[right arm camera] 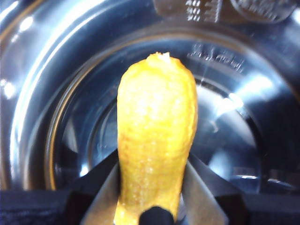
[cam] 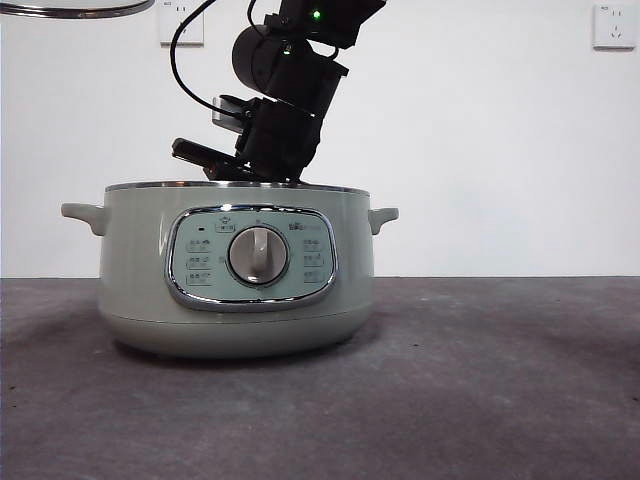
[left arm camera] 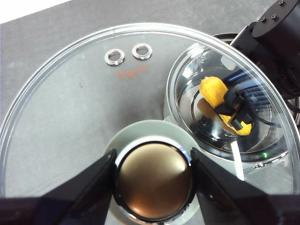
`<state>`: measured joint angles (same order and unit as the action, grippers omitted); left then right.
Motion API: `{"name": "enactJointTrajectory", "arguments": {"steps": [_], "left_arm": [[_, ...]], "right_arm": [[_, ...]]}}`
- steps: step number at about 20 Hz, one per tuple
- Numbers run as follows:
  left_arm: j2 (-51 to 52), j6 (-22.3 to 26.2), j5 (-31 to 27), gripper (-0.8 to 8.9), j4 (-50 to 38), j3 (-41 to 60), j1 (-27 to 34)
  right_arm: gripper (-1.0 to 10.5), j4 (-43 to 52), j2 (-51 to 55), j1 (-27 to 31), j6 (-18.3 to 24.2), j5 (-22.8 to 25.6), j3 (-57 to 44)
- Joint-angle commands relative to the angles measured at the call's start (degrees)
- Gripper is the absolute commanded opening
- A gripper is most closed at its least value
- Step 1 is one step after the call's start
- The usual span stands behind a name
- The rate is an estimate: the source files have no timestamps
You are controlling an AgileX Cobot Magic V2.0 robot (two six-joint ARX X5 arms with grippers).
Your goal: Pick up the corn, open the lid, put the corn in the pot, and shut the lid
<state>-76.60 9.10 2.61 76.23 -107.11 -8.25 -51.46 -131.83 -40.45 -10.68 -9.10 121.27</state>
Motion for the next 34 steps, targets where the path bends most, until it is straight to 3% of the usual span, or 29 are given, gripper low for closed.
{"name": "enactJointTrajectory", "arguments": {"steps": [1, 7, 10, 11, 12, 17, 20, 22, 24, 25, 31, 34], "left_arm": [[0.74, 0.26, 0.39, -0.09, -1.05, -0.26, 0.13], [0.7, 0.11, 0.39, -0.09, -1.01, -0.26, 0.13], [0.39, 0.07, 0.39, -0.09, -0.9, -0.26, 0.13], [0.31, -0.07, 0.42, -0.09, -0.87, -0.26, 0.13], [0.26, -0.07, 0.44, -0.09, -0.9, -0.26, 0.13], [-1.2, -0.09, 0.44, -0.09, -0.9, -0.26, 0.13], [-2.56, -0.07, 0.44, -0.09, -1.14, -0.26, 0.13], [-3.52, -0.11, 0.85, -0.09, -1.99, -0.26, 0.11], [-4.81, -0.55, 1.01, -0.09, -2.97, -0.26, 0.07], [-5.57, -0.55, 2.12, -0.09, -3.17, -0.26, 0.07], [-11.02, -1.31, 4.0, -0.09, -4.94, -0.24, -2.93], [-14.05, -2.14, 3.98, -0.09, -6.25, -0.24, -6.43]], "right_arm": [[-0.1, -1.7, -1.42, -0.09, 0.42, -2.14, 0.0], [0.3, -2.56, -1.42, -0.09, 0.61, -2.05, 0.0], [4.6, -2.56, -1.42, -0.11, 0.35, -2.05, 0.0], [5.4, -2.49, -1.42, -0.22, 0.37, -2.01, 0.0], [5.4, -2.34, -1.4, -0.44, 0.39, -1.53, 0.07], [5.3, -3.85, 1.09, -2.19, 0.66, 6.19, 2.67], [5.0, -5.75, 5.75, -2.62, 1.6, 7.32, 3.19], [3.1, -9.55, 9.92, -2.62, 2.21, 10.14, 3.19], [0.1, -13.88, 14.47, -2.62, 3.67, 14.21, 3.19], [-0.2, -15.15, 16.81, -2.62, 4.07, 16.5, 3.19], [-0.2, -26.08, 30.51, -2.6, 5.51, 26.64, 3.17], [-0.2, -27.43, 36.5, -2.73, 5.55, 26.47, 2.51]]}}
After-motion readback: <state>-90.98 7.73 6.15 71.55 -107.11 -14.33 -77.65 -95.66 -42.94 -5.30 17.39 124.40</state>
